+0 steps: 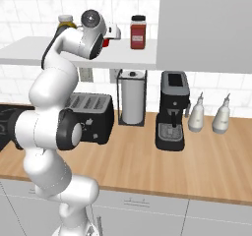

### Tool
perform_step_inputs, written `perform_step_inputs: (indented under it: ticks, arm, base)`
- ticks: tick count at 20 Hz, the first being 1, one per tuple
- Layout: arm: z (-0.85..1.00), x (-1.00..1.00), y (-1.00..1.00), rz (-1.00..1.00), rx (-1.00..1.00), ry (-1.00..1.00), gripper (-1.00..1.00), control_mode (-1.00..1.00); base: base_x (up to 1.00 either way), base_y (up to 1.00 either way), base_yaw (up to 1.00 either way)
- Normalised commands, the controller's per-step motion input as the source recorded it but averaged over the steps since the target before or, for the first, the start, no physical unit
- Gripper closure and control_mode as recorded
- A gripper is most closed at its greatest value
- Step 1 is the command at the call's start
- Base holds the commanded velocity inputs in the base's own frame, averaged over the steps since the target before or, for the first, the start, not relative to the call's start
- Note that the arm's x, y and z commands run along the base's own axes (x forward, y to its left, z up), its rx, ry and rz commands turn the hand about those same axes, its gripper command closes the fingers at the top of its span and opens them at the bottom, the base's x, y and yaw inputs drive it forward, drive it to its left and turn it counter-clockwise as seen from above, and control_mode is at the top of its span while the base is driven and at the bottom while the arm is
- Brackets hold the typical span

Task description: Gather all objects into one cabinet and sort the glasses and bowls to opposite sides.

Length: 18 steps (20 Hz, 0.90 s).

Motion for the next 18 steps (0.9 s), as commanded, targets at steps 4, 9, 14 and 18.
perform_step_inputs:
  ticks: [4, 9, 14, 18]
  arm:
    - [0.0, 0.0, 0.0, 0.0, 0.0, 0.0, 1.0, -1.0]
    - [0.12, -0.28, 0.0, 0.0, 0.0, 0.0, 1.0, -1.0]
    - [0.06, -0.62, 0.0, 0.0, 0.0, 0.0, 1.0, -1.0]
    - [0.04, -0.67, 0.0, 0.0, 0.0, 0.0, 1.0, -1.0]
  base:
    - [0.0, 0.0, 0.0]
    - [0.0, 0.0, 0.0]
    - [0.0, 0.0, 0.0]
    - [0.0, 0.0, 0.0]
